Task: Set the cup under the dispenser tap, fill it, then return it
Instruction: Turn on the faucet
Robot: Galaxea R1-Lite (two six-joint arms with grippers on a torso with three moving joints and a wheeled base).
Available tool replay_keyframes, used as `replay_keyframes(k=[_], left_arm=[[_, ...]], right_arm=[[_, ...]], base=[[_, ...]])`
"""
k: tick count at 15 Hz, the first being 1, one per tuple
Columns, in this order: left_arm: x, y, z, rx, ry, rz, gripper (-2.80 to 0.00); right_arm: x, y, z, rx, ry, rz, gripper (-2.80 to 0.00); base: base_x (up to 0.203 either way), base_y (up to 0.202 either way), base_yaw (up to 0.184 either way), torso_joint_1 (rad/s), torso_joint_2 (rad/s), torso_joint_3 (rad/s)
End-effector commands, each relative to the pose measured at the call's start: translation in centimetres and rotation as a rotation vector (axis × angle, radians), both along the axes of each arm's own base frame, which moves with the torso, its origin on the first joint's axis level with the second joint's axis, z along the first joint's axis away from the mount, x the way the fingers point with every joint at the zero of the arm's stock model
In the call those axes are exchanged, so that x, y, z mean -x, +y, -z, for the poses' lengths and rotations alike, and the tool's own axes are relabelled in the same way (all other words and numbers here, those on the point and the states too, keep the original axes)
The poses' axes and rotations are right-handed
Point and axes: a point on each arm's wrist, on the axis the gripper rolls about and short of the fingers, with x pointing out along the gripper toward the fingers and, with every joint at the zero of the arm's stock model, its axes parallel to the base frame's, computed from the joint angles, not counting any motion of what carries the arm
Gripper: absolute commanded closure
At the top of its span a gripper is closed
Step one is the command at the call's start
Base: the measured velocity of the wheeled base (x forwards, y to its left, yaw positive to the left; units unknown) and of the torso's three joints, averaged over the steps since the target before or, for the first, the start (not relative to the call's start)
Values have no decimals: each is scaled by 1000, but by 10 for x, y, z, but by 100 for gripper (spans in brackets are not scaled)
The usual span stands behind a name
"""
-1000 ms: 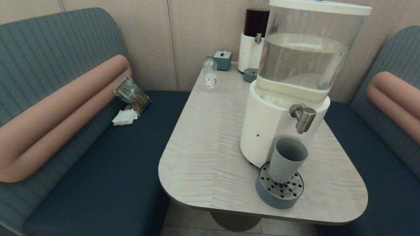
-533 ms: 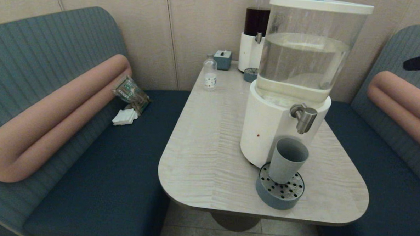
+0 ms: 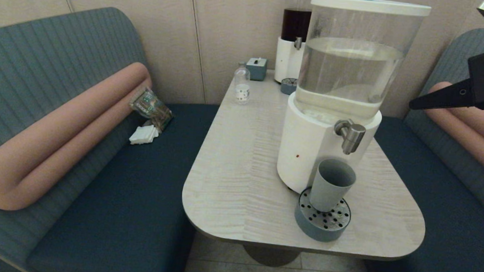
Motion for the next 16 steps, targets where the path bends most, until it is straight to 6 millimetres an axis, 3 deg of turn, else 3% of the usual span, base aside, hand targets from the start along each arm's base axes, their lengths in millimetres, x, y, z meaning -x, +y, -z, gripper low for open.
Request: replay_keyframes(k=[1,12,16], left_arm=[[0,0,0,-1,1,0,0],[0,0,0,0,1,0,0],[0,0,0,-1,3,0,0]], right_arm=[[-7,6,8,-2,58,-8,0],[-48,19,35,4,139,-11,0],[-54,20,38,4,128,-8,0]], base=[[0,0,0,0,0,0],[0,0,0,0,0,0],[0,0,0,0,0,0]])
